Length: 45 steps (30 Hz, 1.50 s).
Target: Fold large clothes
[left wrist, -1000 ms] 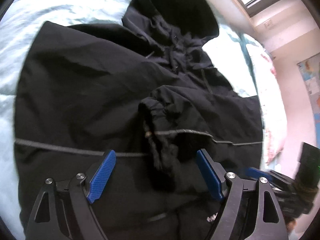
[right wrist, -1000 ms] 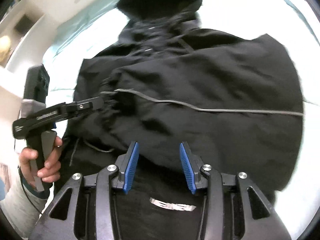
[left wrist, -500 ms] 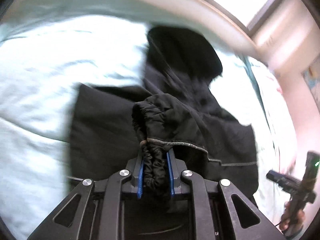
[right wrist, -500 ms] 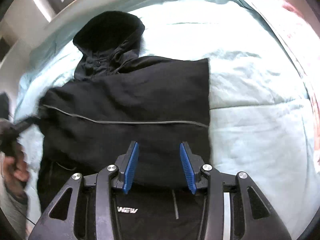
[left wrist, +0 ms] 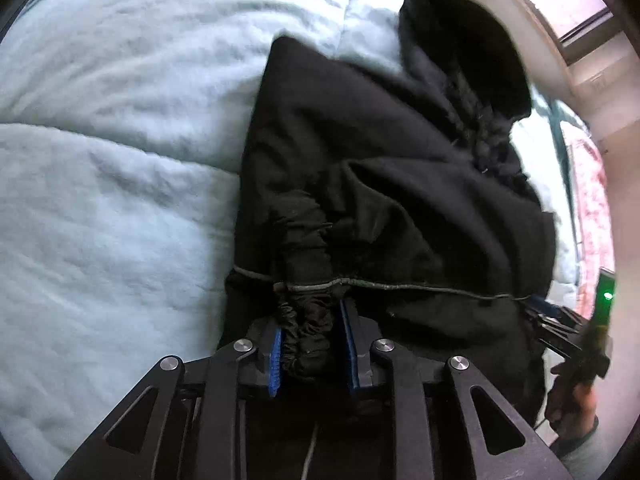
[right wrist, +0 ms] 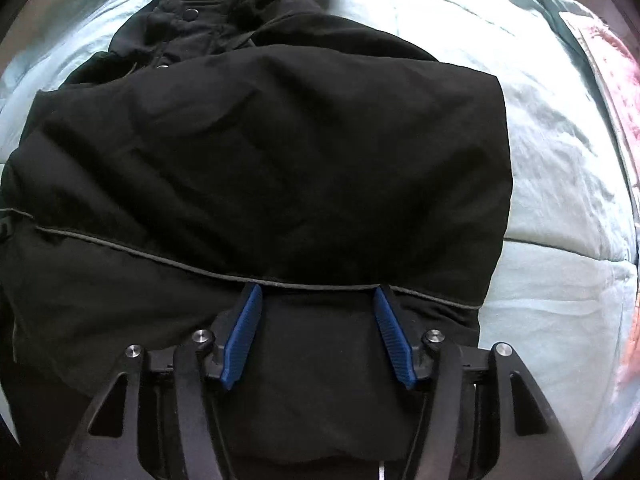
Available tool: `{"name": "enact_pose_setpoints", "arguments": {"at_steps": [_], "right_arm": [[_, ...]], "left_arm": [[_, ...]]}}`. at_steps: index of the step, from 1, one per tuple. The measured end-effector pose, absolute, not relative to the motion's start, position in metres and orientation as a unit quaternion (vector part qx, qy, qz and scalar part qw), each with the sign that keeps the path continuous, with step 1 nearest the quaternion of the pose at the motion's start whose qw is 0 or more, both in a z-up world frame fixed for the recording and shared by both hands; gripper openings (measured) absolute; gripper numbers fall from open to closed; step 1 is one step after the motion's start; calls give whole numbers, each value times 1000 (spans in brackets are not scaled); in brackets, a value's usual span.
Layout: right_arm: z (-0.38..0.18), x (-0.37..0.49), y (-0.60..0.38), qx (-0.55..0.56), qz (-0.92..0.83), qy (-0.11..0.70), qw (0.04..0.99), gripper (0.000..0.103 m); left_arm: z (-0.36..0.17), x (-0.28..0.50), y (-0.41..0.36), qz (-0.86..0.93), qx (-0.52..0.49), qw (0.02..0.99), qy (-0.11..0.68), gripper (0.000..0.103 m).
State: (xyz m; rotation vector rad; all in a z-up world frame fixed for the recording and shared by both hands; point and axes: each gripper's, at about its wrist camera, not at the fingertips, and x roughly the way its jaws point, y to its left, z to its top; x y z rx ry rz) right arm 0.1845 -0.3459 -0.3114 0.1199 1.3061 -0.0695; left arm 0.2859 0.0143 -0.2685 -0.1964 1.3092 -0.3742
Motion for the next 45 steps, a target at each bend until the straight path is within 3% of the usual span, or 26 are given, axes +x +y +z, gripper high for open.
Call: {"name": "enact_pose_setpoints", "arguments": {"at_steps": [3, 5, 7, 12, 15, 17, 22, 28, 33, 37, 41, 45], "right_arm": [[-289, 190, -356, 94, -15, 605, 791, 63], [-260, 196, -356, 111, 11, 561, 820, 64], [-248, 207, -349, 115, 28, 540, 833, 72], [-277, 249, -313, 83, 28, 557, 826, 74], [-313, 258, -300, 34, 9, 577, 816, 77], [-319, 255, -301, 35, 5, 568, 822, 79], [-315, 254, -307, 47, 11, 574, 817, 80], [-263, 195, -331, 67, 41, 539, 839, 79], [-286, 151, -334, 43, 12, 562, 826, 79], [-303, 153, -336, 66, 1, 585, 809, 80], [-297, 166, -339, 82, -11, 602, 794, 80], [-265, 147, -345, 126, -5, 581, 804, 80]], "left_arm": [[-231, 271, 17, -190, -58, 808, 555, 32], [-211, 264, 10, -202, -41, 823, 529, 51], [-201, 262, -5, -235, -54, 823, 514, 62], [-243, 285, -73, -212, 17, 811, 546, 62], [-294, 303, -78, -175, 37, 790, 587, 62], [-299, 304, -79, -174, 38, 791, 585, 62], [-280, 298, -78, -175, 44, 796, 577, 62], [-229, 257, -46, -204, 22, 824, 528, 62], [-262, 261, -25, -176, 8, 809, 561, 62], [-274, 251, -33, -167, 39, 820, 545, 62], [-265, 246, -44, -159, 80, 823, 540, 62], [-232, 228, -26, -168, 33, 831, 529, 62]]}}
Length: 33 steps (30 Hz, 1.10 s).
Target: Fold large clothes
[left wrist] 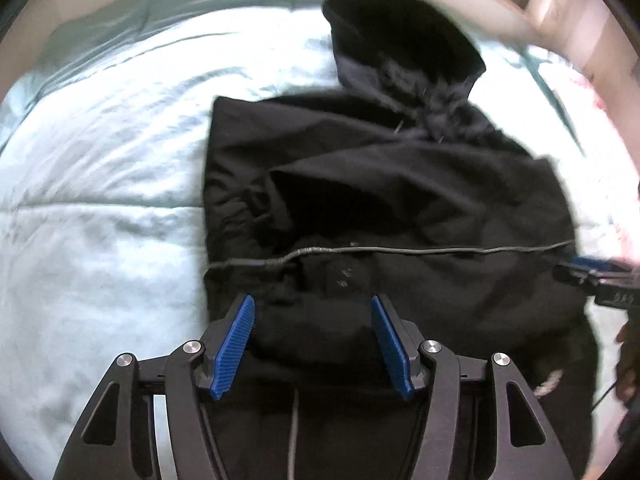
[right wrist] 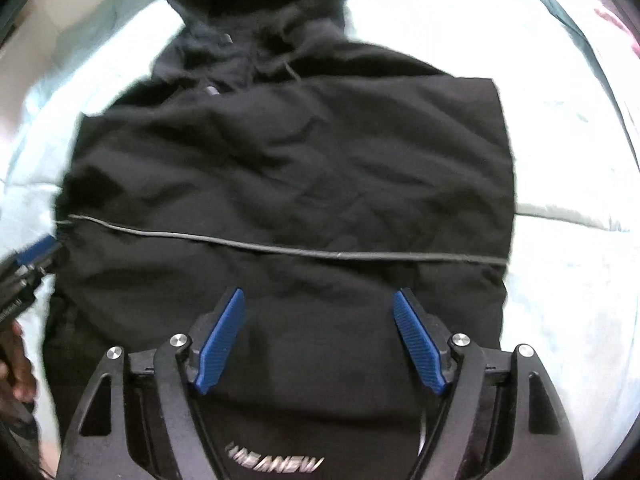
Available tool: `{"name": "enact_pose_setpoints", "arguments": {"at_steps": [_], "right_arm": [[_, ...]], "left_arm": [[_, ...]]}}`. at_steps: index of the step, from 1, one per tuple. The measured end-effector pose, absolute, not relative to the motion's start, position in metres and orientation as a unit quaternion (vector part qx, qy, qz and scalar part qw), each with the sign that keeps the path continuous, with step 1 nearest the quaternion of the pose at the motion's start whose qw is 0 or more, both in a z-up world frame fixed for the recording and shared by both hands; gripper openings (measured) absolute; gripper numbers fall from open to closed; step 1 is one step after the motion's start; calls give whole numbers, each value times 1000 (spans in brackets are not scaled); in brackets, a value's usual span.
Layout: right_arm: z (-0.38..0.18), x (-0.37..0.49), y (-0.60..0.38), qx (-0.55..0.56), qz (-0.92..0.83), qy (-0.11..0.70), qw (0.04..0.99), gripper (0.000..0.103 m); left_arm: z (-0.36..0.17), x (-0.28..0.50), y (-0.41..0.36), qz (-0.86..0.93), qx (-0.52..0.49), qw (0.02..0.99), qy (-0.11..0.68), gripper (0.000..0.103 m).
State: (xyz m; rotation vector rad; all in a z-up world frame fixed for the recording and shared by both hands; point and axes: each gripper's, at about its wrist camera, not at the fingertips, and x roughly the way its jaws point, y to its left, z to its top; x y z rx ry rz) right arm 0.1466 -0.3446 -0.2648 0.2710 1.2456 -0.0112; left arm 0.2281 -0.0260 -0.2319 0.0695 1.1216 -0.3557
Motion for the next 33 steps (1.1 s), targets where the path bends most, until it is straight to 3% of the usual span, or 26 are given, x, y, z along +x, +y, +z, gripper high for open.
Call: {"name": "enact_pose_setpoints", "arguments": {"at_steps": [8, 20, 25, 33], "right_arm": [[-179, 104, -347, 249, 27, 517, 819, 80], [-63, 121, -340, 208, 25, 406, 890, 80], [-56, 169, -360, 204, 8, 392, 897, 80], [-106, 267, -402, 184, -54, 400, 896, 80]], "left_arm": [[-158, 173, -6, -201, 13, 848, 491, 62], [-60, 174, -28, -249, 83, 872, 413, 62], [-51, 234, -41, -238, 65, 882, 402, 62], [-98, 367, -92, -210, 51, 884, 415, 62]]}}
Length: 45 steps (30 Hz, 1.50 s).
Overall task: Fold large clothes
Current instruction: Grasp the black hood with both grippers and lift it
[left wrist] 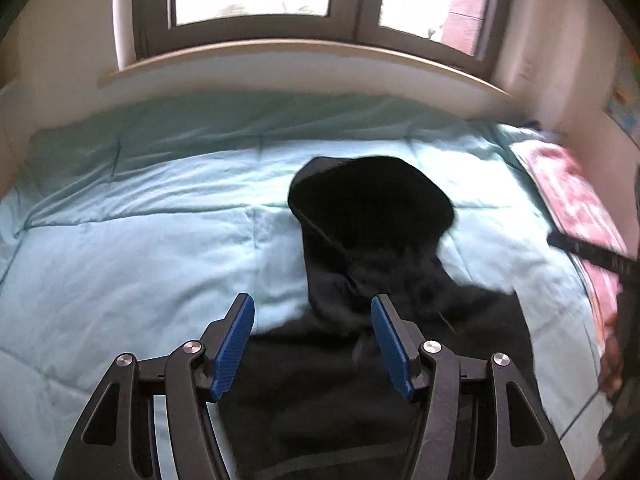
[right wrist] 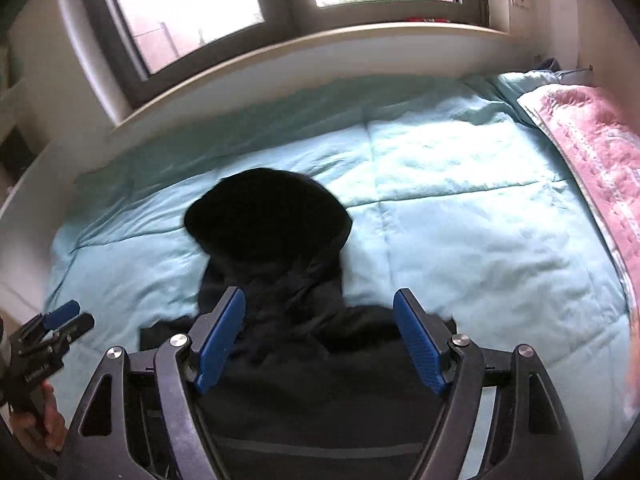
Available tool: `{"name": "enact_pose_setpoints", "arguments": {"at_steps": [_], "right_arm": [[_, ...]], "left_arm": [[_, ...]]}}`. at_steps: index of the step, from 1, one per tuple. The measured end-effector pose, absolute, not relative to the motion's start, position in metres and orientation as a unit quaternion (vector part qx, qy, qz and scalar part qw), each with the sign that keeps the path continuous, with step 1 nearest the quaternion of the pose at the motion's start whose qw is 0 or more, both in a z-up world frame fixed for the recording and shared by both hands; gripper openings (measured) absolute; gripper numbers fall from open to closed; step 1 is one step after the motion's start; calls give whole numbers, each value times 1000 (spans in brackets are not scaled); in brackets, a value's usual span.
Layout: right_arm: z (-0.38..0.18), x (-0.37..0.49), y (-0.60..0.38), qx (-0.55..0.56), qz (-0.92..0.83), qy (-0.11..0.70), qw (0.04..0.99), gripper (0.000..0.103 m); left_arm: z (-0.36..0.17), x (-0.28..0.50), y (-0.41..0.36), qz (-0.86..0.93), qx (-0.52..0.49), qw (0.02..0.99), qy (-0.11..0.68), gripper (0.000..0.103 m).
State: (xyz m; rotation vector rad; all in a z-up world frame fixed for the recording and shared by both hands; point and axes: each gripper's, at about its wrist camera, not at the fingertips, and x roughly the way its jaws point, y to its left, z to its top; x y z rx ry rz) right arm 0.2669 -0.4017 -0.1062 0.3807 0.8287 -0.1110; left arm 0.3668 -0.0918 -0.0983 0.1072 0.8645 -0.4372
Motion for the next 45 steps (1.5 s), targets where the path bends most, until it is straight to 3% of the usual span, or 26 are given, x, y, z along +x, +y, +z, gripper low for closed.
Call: {"name": "enact_pose_setpoints", "arguments": {"at_steps": [8, 16, 17, 18, 19, 20, 22, 25, 28, 29, 31, 33, 37, 40, 42, 45], "right_arm": [[-189, 364, -432, 187, -74, 444, 873, 80], [-236, 423, -435, 199, -58, 458, 864, 77], [-242, 432, -432, 197, -55, 464, 862, 64], [-248, 438, -431, 194, -55, 474, 857, 23], [-256, 444, -431, 187, -61, 488, 850, 6], [-255, 441, -435, 192, -69, 481, 853, 6], [-237, 423, -445, 212, -76, 436, 871, 6], [-209, 388, -440, 208, -74, 384, 897, 6], [-221, 380, -422, 177, -70, 386, 903, 6], [-240, 390, -416, 167, -58, 418, 891, 7], [-278, 408, -410, 161, -40, 480, 861, 8], [-311, 417, -409, 167, -13, 524, 835, 8], [-294, 397, -430, 214, 15, 502, 838, 13], [-265, 370, -441, 233, 34, 469, 851, 26], [-244, 360, -442, 232, 39, 443, 865, 48], [-212, 367, -432, 218, 48, 403, 888, 63]], "left_arm": [[-169, 478, -142, -195, 58, 869, 452, 62], [-204, 533, -173, -186, 37, 867, 461, 62], [-208, 543, -173, -172, 33, 870, 460, 62], [-208, 550, -169, -157, 28, 874, 459, 59], [-207, 558, -157, -138, 10, 878, 459, 36], [-205, 564, -144, -144, -20, 872, 466, 26], [-199, 567, -104, -197, -130, 847, 477, 26], [-194, 552, -73, -232, -186, 831, 470, 29], [-237, 557, -75, -215, -148, 805, 532, 30], [-270, 566, -82, -189, -111, 786, 579, 30], [-300, 572, -88, -190, -97, 772, 599, 31], [-293, 568, -90, -201, -85, 784, 581, 31], [-262, 538, -85, -220, -45, 803, 552, 38], [-234, 512, -82, -242, -30, 813, 528, 39], [-208, 499, -87, -262, -32, 826, 498, 40], [-169, 499, -111, -294, -45, 843, 448, 65]]}}
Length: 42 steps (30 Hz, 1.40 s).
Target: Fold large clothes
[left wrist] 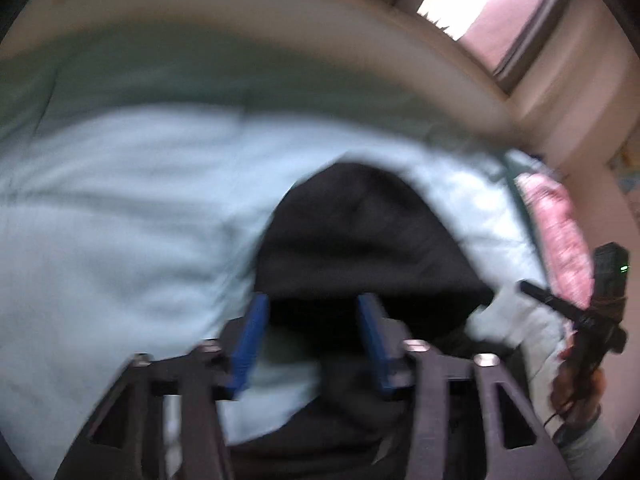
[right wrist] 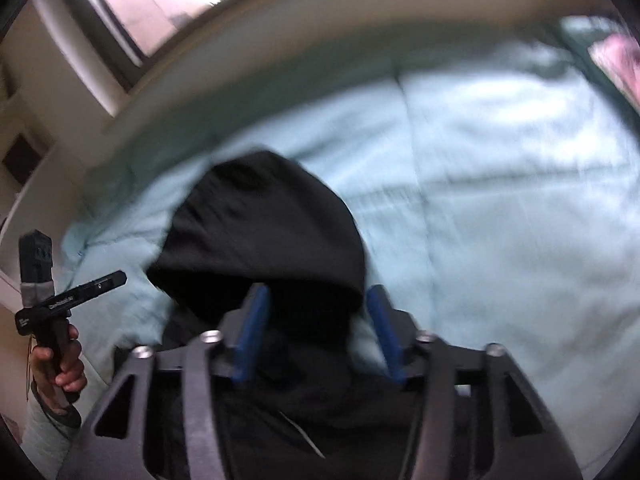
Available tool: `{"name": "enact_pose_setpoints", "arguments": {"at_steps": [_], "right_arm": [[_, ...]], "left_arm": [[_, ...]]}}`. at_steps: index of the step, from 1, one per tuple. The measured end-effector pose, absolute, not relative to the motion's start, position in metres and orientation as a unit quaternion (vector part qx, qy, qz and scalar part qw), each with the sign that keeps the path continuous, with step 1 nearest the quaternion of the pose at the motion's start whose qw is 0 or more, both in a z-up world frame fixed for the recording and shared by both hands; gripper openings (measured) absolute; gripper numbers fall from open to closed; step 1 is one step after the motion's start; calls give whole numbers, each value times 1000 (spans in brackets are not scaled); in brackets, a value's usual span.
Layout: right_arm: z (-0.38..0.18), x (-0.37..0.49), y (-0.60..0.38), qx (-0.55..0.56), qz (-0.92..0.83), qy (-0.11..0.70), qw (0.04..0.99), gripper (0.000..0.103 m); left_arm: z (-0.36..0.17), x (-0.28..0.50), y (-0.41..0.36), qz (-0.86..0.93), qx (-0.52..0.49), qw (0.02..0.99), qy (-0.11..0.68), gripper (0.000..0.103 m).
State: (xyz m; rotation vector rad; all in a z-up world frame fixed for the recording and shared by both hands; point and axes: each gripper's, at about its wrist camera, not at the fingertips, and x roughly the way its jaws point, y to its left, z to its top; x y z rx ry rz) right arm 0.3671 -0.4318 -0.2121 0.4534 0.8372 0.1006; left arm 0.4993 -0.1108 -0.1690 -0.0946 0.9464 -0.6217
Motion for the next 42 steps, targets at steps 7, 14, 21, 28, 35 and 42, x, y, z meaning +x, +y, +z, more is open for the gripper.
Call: {"name": "enact_pose_setpoints", "arguments": {"at_steps": [7, 14, 21, 28, 35, 42], "right_arm": [[-241, 440, -377, 112, 51, 465, 877, 62], [-318, 440, -390, 144, 62, 520, 840, 58], [-237, 431, -382, 132, 101, 418, 893, 59], [-244, 525, -332, 50, 106, 449, 886, 58], [-309, 541, -350, 94, 90, 508, 851, 55], [-245, 455, -401, 102, 95, 453, 881, 55]], "left_arm": [[-222, 550, -164, -251, -1, 825, 506, 70], [-279, 552, -160, -243, 2, 795, 556, 70], [-279, 539, -152, -250, -8, 816, 520, 70], [-275, 532, -137, -257, -13, 818, 515, 70], [-274, 529, -141, -248, 13, 822, 512, 70], [-201, 517, -123, -322, -56, 824, 463, 70]]}}
